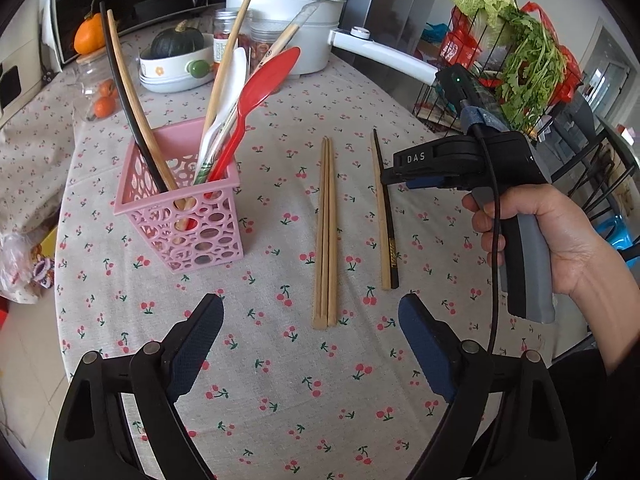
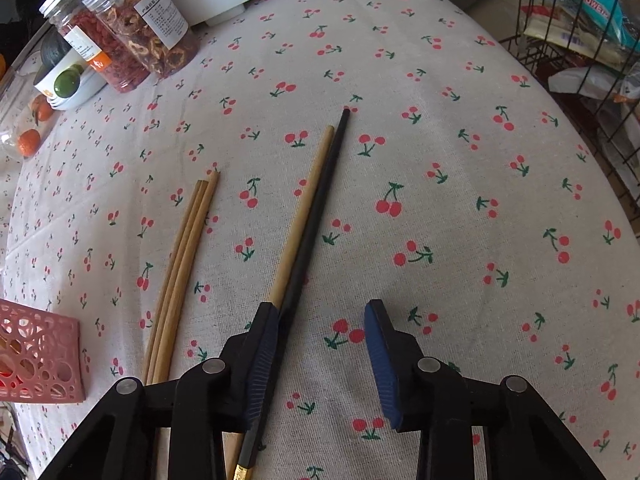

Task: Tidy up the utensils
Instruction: 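Grasp the black chopstick with the right tool while the left tool grasps a bamboo chopstick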

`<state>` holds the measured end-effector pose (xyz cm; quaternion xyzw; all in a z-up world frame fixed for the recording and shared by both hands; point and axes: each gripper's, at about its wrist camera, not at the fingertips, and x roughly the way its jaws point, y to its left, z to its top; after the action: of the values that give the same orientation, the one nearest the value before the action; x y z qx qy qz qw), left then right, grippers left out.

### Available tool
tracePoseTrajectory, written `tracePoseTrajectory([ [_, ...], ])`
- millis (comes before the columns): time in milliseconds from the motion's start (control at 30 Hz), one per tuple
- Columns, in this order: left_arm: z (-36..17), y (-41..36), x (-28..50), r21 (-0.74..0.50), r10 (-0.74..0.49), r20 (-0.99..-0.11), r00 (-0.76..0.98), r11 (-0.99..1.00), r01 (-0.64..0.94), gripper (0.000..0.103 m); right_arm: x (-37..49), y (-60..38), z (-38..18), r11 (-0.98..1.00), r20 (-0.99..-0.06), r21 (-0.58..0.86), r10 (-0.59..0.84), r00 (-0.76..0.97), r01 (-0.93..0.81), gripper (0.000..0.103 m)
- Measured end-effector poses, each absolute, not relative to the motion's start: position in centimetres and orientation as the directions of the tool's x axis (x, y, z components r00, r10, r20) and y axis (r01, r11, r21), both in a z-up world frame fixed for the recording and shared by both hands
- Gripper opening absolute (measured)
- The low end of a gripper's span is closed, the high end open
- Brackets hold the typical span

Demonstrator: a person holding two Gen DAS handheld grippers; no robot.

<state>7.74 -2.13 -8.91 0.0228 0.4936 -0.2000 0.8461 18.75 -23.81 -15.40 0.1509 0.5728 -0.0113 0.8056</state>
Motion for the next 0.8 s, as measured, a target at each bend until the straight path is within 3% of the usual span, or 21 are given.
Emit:
tracePoseTrajectory([
  [133, -8.9, -2.5, 7.6, -0.148, -0.312, -0.848, 0.429, 0.916, 0.373, 0.081, 19.0, -23.1, -15.4, 0.967, -0.935, 0.192, 0.127, 0.332, 0.171, 0.027],
  [233, -8.6, -2.9, 7.4, -0.136, -0.31, -0.845, 0.435, 0.912, 0.386, 0.076, 19.0, -22.9, -15.5, 0.974, -0.945, 0.172, 0.122, 0.303, 0.145, 0.025],
  [367, -7.7, -3.8, 7.1, -0.125, -0.321, -0.833, 0.451, 0.903, 0.412, 0.072, 18.4, -21.1, -15.5, 0.999, -0.953, 0.035, 0.024, 0.3, 0.034, 0.014],
  [467, -7.2, -5.0, 7.0, -0.132, -0.336, -0.827, 0.451, 0.896, 0.425, 0.066, 18.1, -22.7, -15.6, 0.994, -0.957, 0.095, 0.077, 0.279, 0.053, 0.004],
  [800, -9.3, -13.0, 9.9, -0.087, -0.301, -0.863, 0.407, 0.88, 0.467, 0.05, 15.4, -29.7, -14.8, 0.962, -0.942, 0.231, 0.184, 0.281, 0.145, 0.004],
])
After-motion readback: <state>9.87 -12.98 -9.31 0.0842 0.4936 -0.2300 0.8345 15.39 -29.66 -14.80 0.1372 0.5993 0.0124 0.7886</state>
